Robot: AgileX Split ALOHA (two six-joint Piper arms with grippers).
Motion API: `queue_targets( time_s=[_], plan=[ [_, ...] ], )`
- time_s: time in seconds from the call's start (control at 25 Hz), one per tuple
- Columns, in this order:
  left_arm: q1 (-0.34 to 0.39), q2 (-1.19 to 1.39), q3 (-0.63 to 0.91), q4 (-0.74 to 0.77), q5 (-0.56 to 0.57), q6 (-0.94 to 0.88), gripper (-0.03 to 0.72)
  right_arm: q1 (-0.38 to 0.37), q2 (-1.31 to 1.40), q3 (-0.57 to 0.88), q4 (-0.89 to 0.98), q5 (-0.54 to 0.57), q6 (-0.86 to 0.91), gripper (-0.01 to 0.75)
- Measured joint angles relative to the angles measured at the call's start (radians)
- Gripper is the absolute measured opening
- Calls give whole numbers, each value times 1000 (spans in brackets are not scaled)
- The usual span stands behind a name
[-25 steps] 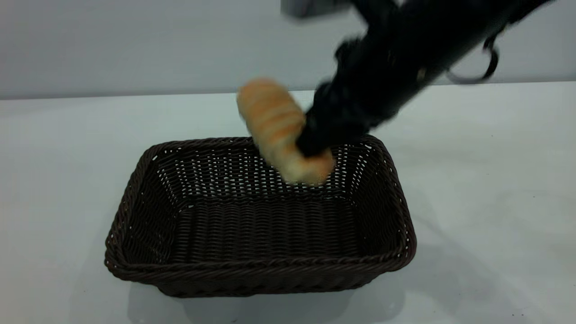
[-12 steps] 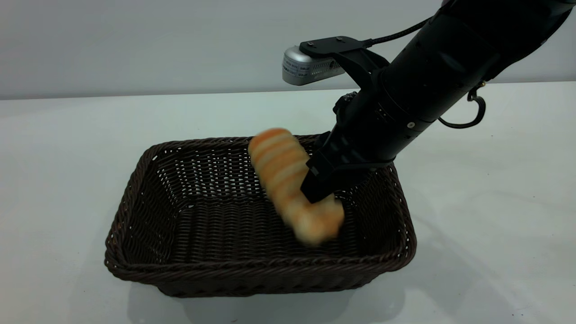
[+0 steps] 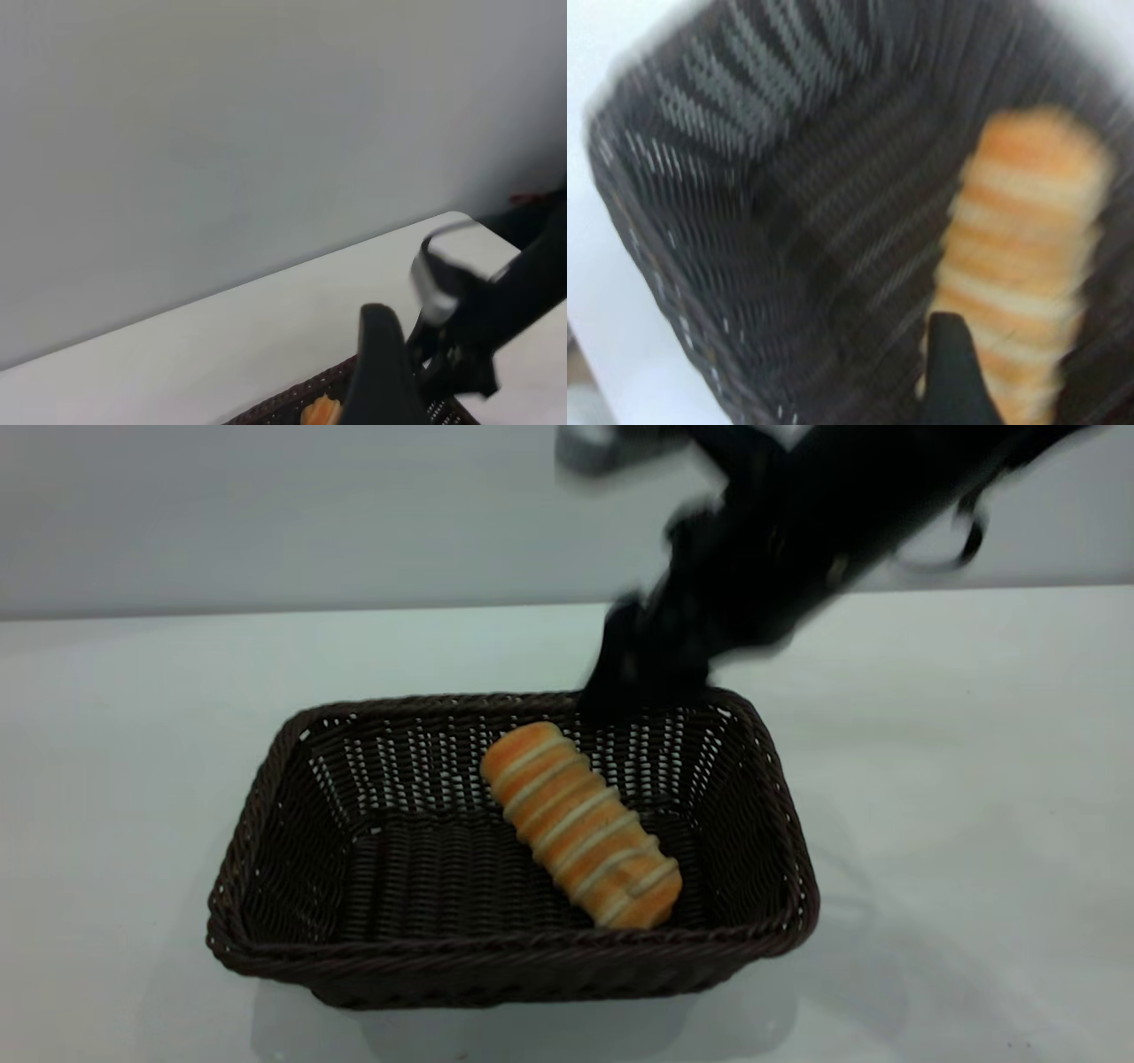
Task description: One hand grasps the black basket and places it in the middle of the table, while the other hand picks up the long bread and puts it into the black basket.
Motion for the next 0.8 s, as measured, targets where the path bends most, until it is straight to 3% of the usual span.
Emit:
queue_targets(
  time_s=[0.28, 0.48, 0.8],
  plan=[
    [0, -21, 0, 3, 28, 55, 585, 0, -297, 0, -284, 83, 289, 461],
    [0, -99, 0, 4, 30, 99, 585, 0, -466, 0, -558, 250, 574, 460],
    [0, -175, -2, 72, 183, 86, 585, 0, -697, 2, -697, 522, 797, 457]
  ],
)
